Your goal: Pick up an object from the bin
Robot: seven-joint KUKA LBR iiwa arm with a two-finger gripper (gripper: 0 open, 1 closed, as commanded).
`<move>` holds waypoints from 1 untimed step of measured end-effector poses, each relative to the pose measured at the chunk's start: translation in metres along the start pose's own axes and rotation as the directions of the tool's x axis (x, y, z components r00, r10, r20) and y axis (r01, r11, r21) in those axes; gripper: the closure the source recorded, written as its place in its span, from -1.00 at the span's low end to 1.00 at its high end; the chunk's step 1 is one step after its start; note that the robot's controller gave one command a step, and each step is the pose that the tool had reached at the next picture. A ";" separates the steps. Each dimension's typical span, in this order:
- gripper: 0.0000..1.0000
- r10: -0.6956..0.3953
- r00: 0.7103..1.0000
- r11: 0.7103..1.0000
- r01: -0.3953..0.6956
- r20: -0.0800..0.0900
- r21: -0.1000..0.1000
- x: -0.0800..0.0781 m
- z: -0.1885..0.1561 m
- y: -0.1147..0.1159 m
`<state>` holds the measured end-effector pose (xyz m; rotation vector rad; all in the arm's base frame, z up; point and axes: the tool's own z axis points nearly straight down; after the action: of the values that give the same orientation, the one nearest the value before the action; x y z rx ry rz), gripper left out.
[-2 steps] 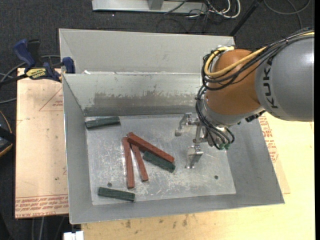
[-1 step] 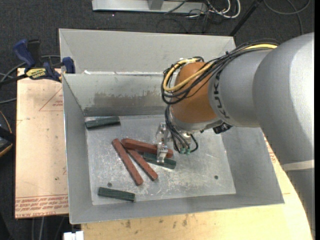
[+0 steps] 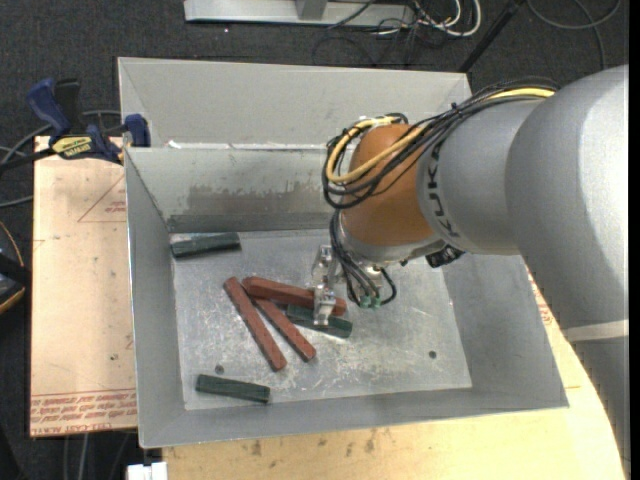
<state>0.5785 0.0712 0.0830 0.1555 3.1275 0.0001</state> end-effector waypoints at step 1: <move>1.00 -0.018 1.000 1.000 0.018 -0.006 0.000 0.006 -0.029 0.003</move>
Offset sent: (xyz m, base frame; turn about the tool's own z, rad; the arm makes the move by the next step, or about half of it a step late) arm -0.0128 -0.0003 0.0792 0.0080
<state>0.5728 0.0749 0.1121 0.1273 3.1347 0.0004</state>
